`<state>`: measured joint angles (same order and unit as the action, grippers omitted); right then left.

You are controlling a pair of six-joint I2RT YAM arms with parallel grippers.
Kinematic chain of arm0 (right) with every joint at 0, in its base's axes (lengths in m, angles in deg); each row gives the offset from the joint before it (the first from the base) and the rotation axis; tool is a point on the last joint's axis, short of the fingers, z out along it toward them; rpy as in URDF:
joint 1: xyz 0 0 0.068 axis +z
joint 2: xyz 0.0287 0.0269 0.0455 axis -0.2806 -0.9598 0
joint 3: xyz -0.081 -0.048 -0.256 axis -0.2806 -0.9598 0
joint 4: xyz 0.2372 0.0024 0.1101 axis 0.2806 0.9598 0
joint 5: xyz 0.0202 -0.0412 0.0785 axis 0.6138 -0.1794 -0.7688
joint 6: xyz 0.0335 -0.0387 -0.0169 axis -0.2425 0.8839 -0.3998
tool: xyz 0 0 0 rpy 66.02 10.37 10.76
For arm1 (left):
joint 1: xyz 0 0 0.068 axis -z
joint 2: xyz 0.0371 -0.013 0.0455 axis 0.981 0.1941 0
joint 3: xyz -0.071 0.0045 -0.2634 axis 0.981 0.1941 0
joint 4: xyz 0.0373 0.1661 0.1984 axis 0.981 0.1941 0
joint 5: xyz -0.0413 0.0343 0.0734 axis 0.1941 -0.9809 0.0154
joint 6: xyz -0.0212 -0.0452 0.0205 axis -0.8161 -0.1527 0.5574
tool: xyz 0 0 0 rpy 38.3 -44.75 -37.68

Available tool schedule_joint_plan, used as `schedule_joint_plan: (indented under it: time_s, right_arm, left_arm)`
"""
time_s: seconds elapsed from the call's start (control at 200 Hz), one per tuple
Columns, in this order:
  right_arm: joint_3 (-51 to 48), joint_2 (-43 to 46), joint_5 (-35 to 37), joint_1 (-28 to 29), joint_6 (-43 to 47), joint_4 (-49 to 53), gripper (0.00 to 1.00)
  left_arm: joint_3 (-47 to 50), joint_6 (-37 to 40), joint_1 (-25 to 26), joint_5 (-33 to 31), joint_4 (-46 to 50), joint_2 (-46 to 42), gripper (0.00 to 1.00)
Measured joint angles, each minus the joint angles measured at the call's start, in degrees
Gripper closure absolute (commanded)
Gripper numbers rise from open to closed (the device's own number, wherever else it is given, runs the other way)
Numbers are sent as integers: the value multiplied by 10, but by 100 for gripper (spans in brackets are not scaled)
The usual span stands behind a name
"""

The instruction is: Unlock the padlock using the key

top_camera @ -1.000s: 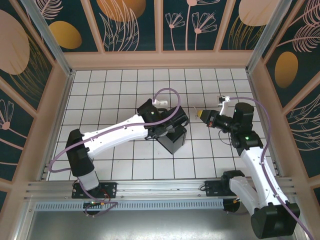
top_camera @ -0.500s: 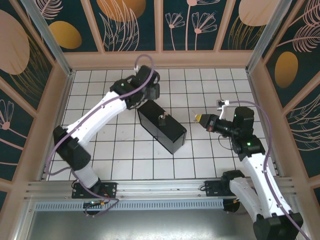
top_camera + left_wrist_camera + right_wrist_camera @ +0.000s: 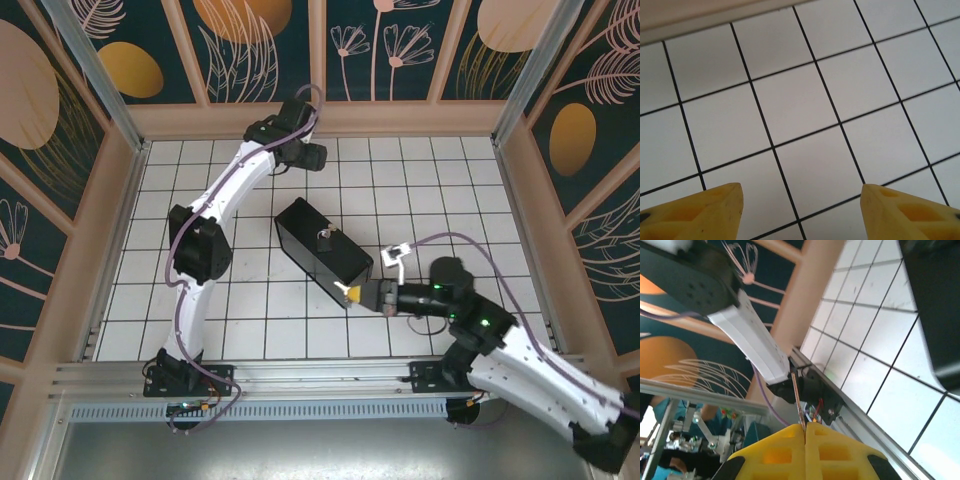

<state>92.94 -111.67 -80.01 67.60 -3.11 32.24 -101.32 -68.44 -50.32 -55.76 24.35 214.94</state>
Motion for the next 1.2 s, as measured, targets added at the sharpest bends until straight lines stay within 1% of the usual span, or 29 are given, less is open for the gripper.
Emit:
schedule_joint_plan:
  time_s: [0.06,0.135,0.295,0.405,0.515,0.581,0.761,0.931,1.066,1.126,1.196]
  right_arm:
    - [3,-65,18,35,5,-33,100]
    - [7,-143,37,59,13,-81,100]
    - [28,-263,47,67,42,-158,100]
    - [54,-308,51,66,64,-191,100]
    - [60,-313,61,57,85,-191,100]
    - [61,-305,71,44,97,-171,100]
    - [72,-267,103,-8,145,-71,100]
    - [82,-259,124,-72,196,14,100]
    - [82,-252,116,-137,240,68,100]
    - [82,-247,101,-169,260,86,100]
    - [82,-240,82,-191,277,103,100]
  left_arm:
    - [25,6,-3,16,-8,-7,38]
    - [57,10,-4,37,-13,-15,40]
    - [83,25,-3,67,-13,-17,42]
    - [93,33,-2,76,-16,-21,44]
    - [113,38,-5,87,-19,-30,46]
    - [127,40,-9,90,-22,-37,48]
    - [195,45,-27,101,-43,-76,53]
    - [265,45,-33,112,-68,-127,57]
    - [345,42,-33,133,-93,-188,59]
    - [391,32,-33,149,-112,-222,59]
    - [444,19,-33,167,-137,-263,58]
